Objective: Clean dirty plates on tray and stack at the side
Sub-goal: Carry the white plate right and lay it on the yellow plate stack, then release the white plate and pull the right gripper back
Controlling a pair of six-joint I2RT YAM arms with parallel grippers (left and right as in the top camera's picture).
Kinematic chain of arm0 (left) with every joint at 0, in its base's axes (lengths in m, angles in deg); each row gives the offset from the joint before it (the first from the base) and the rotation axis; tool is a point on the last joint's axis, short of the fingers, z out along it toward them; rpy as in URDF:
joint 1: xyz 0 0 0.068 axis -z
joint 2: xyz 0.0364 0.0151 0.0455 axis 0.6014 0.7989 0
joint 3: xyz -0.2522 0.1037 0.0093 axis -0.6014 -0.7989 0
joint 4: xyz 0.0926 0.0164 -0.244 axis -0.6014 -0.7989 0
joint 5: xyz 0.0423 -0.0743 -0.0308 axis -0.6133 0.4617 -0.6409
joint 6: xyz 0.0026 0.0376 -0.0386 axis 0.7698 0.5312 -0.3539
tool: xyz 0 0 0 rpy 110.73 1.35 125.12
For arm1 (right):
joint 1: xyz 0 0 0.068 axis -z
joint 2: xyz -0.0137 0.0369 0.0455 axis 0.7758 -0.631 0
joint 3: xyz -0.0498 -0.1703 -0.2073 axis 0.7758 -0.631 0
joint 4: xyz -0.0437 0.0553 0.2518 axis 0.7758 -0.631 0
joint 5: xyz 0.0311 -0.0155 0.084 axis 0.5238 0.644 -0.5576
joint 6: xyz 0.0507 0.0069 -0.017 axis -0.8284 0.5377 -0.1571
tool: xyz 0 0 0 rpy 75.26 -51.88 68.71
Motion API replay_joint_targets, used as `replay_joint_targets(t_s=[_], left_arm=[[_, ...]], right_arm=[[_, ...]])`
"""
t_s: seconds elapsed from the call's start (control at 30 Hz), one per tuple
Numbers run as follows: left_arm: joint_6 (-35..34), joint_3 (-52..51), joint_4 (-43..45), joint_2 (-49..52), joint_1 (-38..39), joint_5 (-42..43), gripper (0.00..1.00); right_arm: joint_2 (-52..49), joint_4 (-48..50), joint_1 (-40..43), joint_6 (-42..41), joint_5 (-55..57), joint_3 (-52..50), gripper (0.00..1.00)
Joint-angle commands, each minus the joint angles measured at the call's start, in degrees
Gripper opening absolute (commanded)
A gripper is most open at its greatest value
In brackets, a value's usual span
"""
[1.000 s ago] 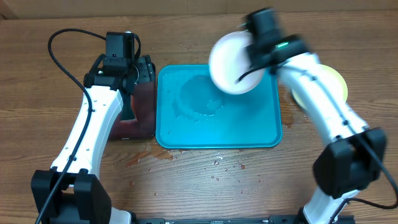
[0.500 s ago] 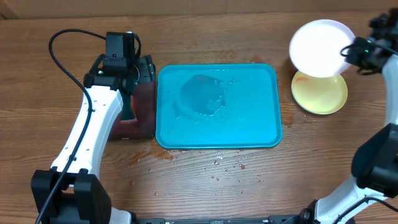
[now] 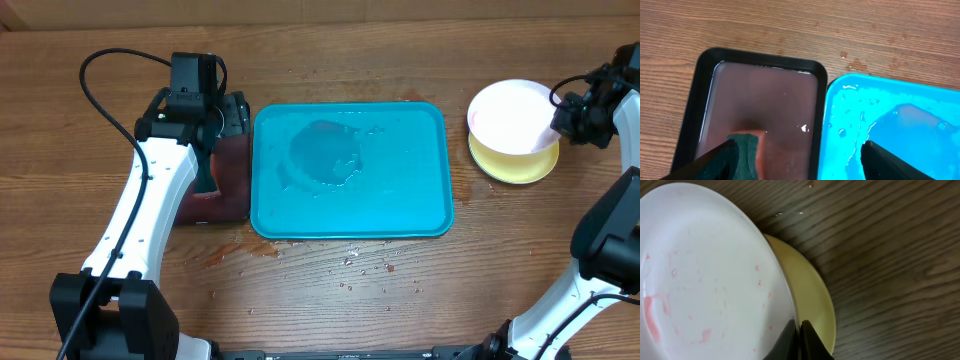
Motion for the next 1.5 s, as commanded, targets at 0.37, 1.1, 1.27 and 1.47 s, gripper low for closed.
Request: replay_joint_targets(t_s=[0.37,1.1,1.27,1.47], left_arm=[[0.24,0.74,-0.11,-0.50,0.39,0.48,0.79],[2.23,0.79,-0.50,-0.68,0.44,0.50,0.81],[4.59,0.87,-2.34,-4.94,1.97,0.66,0.82],[7.61,0.87,-4.68,-17.09,7.26,-0.20,0.89]], right_arm=[[-0.22,-4.59,1.53,-0.28,3.19,-0.09,0.04],[12.15,-6.32,-1.11,-3.04,-10.49,3.17,1.00],[20.33,-7.21,-8.79,-3.06,-10.88,3.17,1.00],[30.25,-7.23,-20.09,-3.06,-12.87,3.17,1.00]])
